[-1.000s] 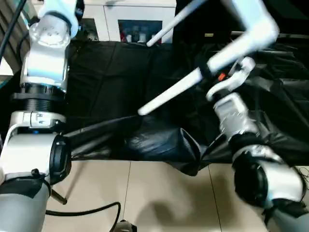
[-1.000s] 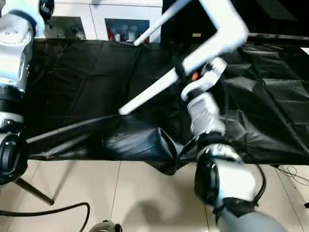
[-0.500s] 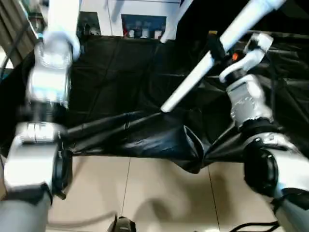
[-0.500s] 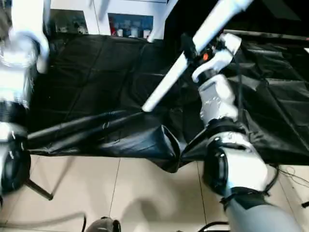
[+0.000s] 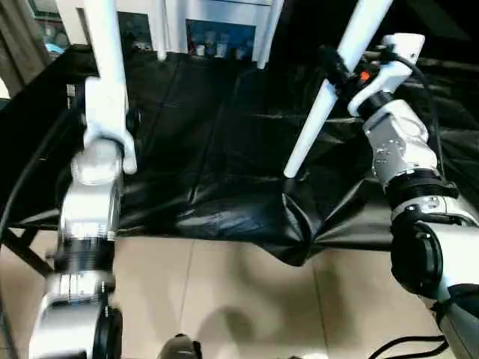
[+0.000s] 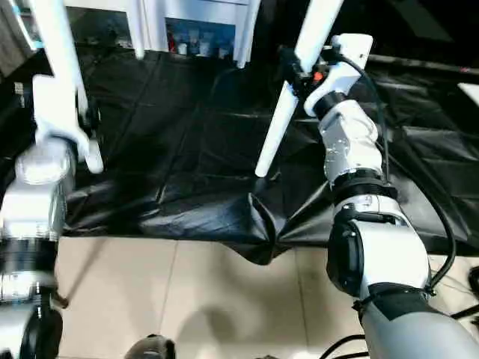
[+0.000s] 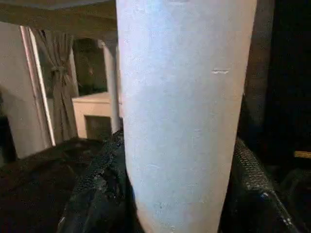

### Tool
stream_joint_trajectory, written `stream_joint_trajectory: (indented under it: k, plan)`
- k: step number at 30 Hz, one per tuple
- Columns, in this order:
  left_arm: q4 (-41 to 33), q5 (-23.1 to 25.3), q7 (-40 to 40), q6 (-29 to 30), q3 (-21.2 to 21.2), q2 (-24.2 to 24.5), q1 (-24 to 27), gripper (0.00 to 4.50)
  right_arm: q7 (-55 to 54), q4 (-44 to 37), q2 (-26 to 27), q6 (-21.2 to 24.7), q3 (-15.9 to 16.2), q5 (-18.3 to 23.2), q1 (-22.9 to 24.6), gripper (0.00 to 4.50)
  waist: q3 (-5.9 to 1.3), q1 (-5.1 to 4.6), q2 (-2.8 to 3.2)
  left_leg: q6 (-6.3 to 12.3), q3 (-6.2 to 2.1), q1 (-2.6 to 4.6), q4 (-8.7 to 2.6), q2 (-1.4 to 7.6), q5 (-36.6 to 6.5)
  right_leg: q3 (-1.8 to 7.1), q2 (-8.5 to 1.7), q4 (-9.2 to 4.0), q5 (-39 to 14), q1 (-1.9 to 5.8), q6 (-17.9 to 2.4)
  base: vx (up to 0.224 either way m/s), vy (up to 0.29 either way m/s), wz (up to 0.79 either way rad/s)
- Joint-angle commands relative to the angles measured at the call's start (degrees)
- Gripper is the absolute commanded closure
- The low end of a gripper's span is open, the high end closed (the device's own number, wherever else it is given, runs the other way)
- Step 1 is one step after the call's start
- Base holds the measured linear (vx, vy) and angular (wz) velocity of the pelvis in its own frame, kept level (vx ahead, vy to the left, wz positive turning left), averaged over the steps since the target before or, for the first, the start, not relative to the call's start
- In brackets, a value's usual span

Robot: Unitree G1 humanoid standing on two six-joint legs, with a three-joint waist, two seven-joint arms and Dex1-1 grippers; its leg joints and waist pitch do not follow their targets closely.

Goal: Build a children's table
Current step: Flip table

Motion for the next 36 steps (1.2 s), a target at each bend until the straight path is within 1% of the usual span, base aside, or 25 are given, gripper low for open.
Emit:
stream_joint_trajectory:
  k: [1, 2, 4, 5, 7, 9, 10, 11, 12, 14, 15, 16, 18, 20, 22, 25, 26, 27, 28, 29, 30, 33, 34, 35, 36]
  plan:
    - [-2.0, 2.0, -1.1, -1.6, -4.1, -0.5, 0.0, 2.91, -1.5, 0.4, 0.7, 0.8, 1.1, -0.8, -2.7, 2.75, -5.67, -0.91, 0.87, -0.27, -0.87, 3.16, -4.53, 2.32, -10.4, 1.91, -1.85, -3.28, -4.7, 2.68, -13.0, 0.0, 0.0, 0.0]
    - [-2.0, 2.0, -1.1, -1.6, -4.1, -0.5, 0.0, 2.91, -1.5, 0.4, 0.7, 0.8, 1.1, -0.8, -2.7, 2.75, -5.65, -0.98, 0.94, -0.67, -0.93, 3.22, -4.59, 2.37, -10.8, 1.91, -1.84, -3.29, -4.8, 2.6, -12.8, 0.0, 0.0, 0.0]
    - [-1.9, 2.3, -0.6, -1.9, -4.5, -0.4, 0.6, 2.91, -1.8, 0.8, 1.0, 1.9, 1.4, -1.2, -2.5, 2.75, -5.58, -1.34, 0.36, -1.42, -0.84, 3.35, -4.67, 2.34, -12.5, 1.94, -1.73, -3.43, -4.9, 2.48, -12.3, 0.0, 0.0, 0.0]
    - [-1.4, 2.7, -0.3, -2.2, -4.8, -0.1, 0.9, 2.91, -2.0, 1.0, 1.3, 3.0, 1.6, -1.3, -2.4, 2.75, -5.54, -1.36, 0.34, -1.45, -0.84, 3.38, -4.67, 2.32, -12.7, 1.96, -1.74, -3.45, -5.2, 2.48, -12.3, 0.0, 0.0, 0.0]
    - [-0.6, 2.8, -0.1, -2.8, -4.8, 0.1, 1.1, 2.91, -2.3, 1.2, 1.9, 4.5, 1.7, -1.4, -2.1, 2.75, -5.54, -1.83, 0.15, -1.49, -0.97, 3.05, -4.76, 2.3, -12.5, 1.96, -1.85, -3.45, -5.4, 2.72, -11.8, 0.0, 0.0, 0.0]
    - [-0.1, 2.6, -0.3, -3.1, -4.7, 0.3, 1.1, 2.91, -2.3, 0.9, 2.2, 4.9, 1.6, -1.3, -1.9, 2.75, -5.52, -1.95, 0.28, -1.57, -1.01, 3.07, -4.8, 2.3, -12.3, 1.95, -1.83, -3.4, -5.2, 2.68, -11.6, 0.0, 0.0, 0.0]
    - [0.4, 2.4, -0.6, -3.4, -4.7, 0.5, 1.0, 2.91, -2.3, 0.7, 2.6, 5.2, 1.3, -1.0, -1.8, 2.4, -5.6, -2.17, 0.25, -1.73, -1.04, 3.04, -4.82, 2.26, -12.6, 1.97, -1.82, -3.43, -5.0, 2.68, -11.3, 0.0, 0.0, 0.0]
    - [0.9, 2.2, -0.8, -3.5, -4.7, 0.7, 0.9, 2.91, -2.4, 0.4, 2.9, 5.5, 1.1, -0.8, -1.7, 2.4, -5.7, -2.32, 0.1, -1.87, -1.03, 3.14, -4.79, 2.28, -12.5, 1.94, -1.76, -3.34, -4.3, 2.68, -11.3, 0.0, 0.0, 0.0]
    - [1.0, 2.1, -1.0, -3.3, -4.6, 0.8, 0.9, 2.56, -2.5, 0.3, 3.0, 5.6, 1.0, -0.7, -1.7, 2.05, -5.71, -2.35, 0.05, -1.83, -1.01, 3.12, -4.76, 2.23, -12.4, 1.95, -1.72, -3.31, -4.0, 2.67, -11.4, 0.0, 0.0, 0.0]
    - [2.2, 1.4, -1.6, -2.7, -4.1, 1.4, 0.6, 2.21, -2.7, -0.6, 3.7, 6.2, 0.8, -0.4, -1.5, 1.95, -5.72, -2.5, 0.08, -1.84, -1.01, 3.17, -4.78, 2.22, -12.4, 1.95, -1.68, -3.26, -3.7, 2.66, -11.5, 0.0, 0.0, 0.0]
    - [2.9, 1.2, -1.6, -2.5, -3.8, 1.9, 0.5, 2.21, -2.7, -1.2, 4.0, 6.6, 0.8, -0.3, -1.4, 1.95, -5.68, -2.71, -0.07, -1.78, -1.05, 3.05, -4.86, 2.14, -12.8, 1.94, -1.62, -3.36, -4.4, 2.71, -11.2, 0.0, 0.0, 0.0]
    - [3.3, 1.2, -1.7, -2.7, -3.7, 2.1, 0.5, 2.18, -2.6, -1.6, 4.3, 7.0, 0.6, 0.0, -1.3, 1.8, -5.75, -2.94, -0.02, -1.73, -1.11, 3.01, -4.9, 2.21, -13.0, 2.01, -1.82, -3.34, -4.8, 2.75, -11.2, 0.0, 0.0, 0.0]
    - [3.8, 1.4, -1.5, -3.3, -3.6, 2.5, 0.5, 1.85, -2.3, -2.3, 4.7, 7.8, 0.2, 0.7, -1.2, 1.55, -5.75, -3.03, 0.03, -2.07, -1.08, 3.17, -4.84, 2.27, -12.8, 1.96, -1.8, -3.35, -4.6, 2.72, -11.5, 0.0, 0.0, 0.0]
    - [4.4, 1.4, -1.2, -3.6, -3.3, 2.9, 0.6, 1.79, -2.5, -2.9, 4.9, 8.1, 0.1, 0.9, -0.9, 1.5, -5.67, -3.06, 0.06, -2.21, -1.03, 3.18, -4.92, 2.29, -13.3, 2.02, -1.78, -3.36, -4.9, 2.64, -11.7, 0.0, 0.0, 0.0]
    - [5.6, 1.3, -0.9, -4.3, -2.8, 3.6, 0.9, 1.67, -2.8, -4.6, 5.4, 8.9, 0.0, 1.3, -0.2, 1.17, -5.65, -3.12, 0.03, -2.39, -1.05, 3.15, -4.96, 2.23, -13.8, 2.09, -1.79, -3.47, -5.5, 2.66, -11.3, 0.0, 0.0, 0.0]
    - [6.8, 1.1, -0.9, -5.1, -2.5, 4.4, 1.3, 1.36, -3.0, -8.8, 6.3, 10.3, 0.3, 1.8, 1.5, 0.97, -5.67, -3.11, 0.02, -2.47, -1.07, 3.15, -4.98, 2.21, -13.4, 2.13, -1.83, -3.46, -5.2, 2.7, -10.7, 0.0, 0.0, 0.0]
    - [6.7, 1.2, -0.9, -5.0, -2.4, 4.5, 1.4, 1.36, -3.0, -10.1, 6.5, 10.6, 0.5, 1.8, 2.1, 0.97, -5.75, -3.15, 0.04, -2.54, -1.09, 3.2, -5.01, 2.27, -13.0, 2.11, -1.81, -3.3, -4.8, 2.68, -10.8, 0.0, 0.0, 0.0]
    - [6.4, 1.3, -0.9, -4.9, -2.3, 4.9, 1.6, 1.21, -3.1, -12.2, 6.7, 10.8, 0.8, 1.9, 3.0, 0.73, -5.74, -3.16, 0.05, -2.62, -1.07, 3.24, -4.99, 2.28, -12.8, 2.11, -1.77, -3.3, -4.5, 2.65, -10.9, 0.0, 0.0, 0.0]
    - [6.1, 1.3, -0.7, -5.0, -2.0, 5.2, 1.8, 1.06, -3.2, -13.5, 6.7, 10.7, 1.2, 1.7, 3.6, 0.66, -5.71, -3.13, 0.03, -2.76, -1.02, 3.25, -4.98, 2.27, -12.7, 2.13, -1.75, -3.33, -4.4, 2.62, -10.9, 0.0, 0.0, 0.0]
    - [5.9, 1.4, -0.5, -5.1, -1.8, 5.4, 1.9, 1.06, -3.3, -14.2, 6.7, 10.7, 1.4, 1.6, 3.9, 0.66, -5.76, -3.09, 0.05, -2.8, -1.04, 3.27, -4.98, 2.27, -12.7, 2.12, -1.81, -3.3, -4.4, 2.67, -10.9, 0.0, 0.0, 0.0]
    - [5.4, 1.6, -0.1, -5.4, -1.5, 5.9, 2.3, 0.9, -3.5, -16.0, 6.6, 10.5, 1.7, 1.4, 4.9, 0.52, -5.78, -3.08, 0.15, -2.82, -1.04, 3.29, -4.98, 2.26, -12.5, 2.13, -1.77, -3.28, -4.1, 2.66, -10.9, 0.0, 0.0, 0.0]
    - [3.7, 1.5, 0.4, -6.3, -0.7, 6.6, 3.5, 0.85, -4.1, -19.9, 6.5, 10.4, 2.1, 1.0, 7.1, 0.4, -5.72, -3.06, 0.28, -3.14, -1.08, 3.35, -5.09, 2.3, -12.7, 2.14, -1.71, -3.32, -4.2, 2.63, -10.5, 0.0, 0.0, 0.0]
    - [2.6, 1.0, 0.4, -6.9, -0.2, 6.7, 4.3, 0.85, -4.7, -22.7, 6.4, 10.5, 2.4, 0.6, 8.8, 0.4, -5.66, -3.14, 0.14, -3.42, -1.03, 3.37, -5.12, 2.32, -13.0, 2.17, -1.65, -3.39, -4.5, 2.57, -10.4, 0.0, 0.0, 0.0]
    - [0.4, -0.2, -0.1, -7.3, 0.8, 6.7, 5.7, 0.85, -5.5, -26.9, 6.4, 10.6, 2.8, -0.1, 11.7, 0.4, -5.61, -3.01, 0.17, -3.46, -1.06, 3.38, -5.2, 2.38, -13.2, 2.18, -1.71, -3.44, -4.6, 2.62, -10.2, 0.0, 0.0, 0.0]
    - [-0.7, -0.8, -0.3, -7.4, 1.3, 6.6, 6.3, 0.85, -5.8, -28.8, 6.4, 10.7, 2.9, -0.4, 13.2, 0.4, -5.52, -2.89, 0.14, -3.66, -1.09, 3.42, -5.31, 2.43, -13.4, 2.22, -1.76, -3.57, -5.1, 2.65, -9.7, 0.0, 0.0, 0.0]
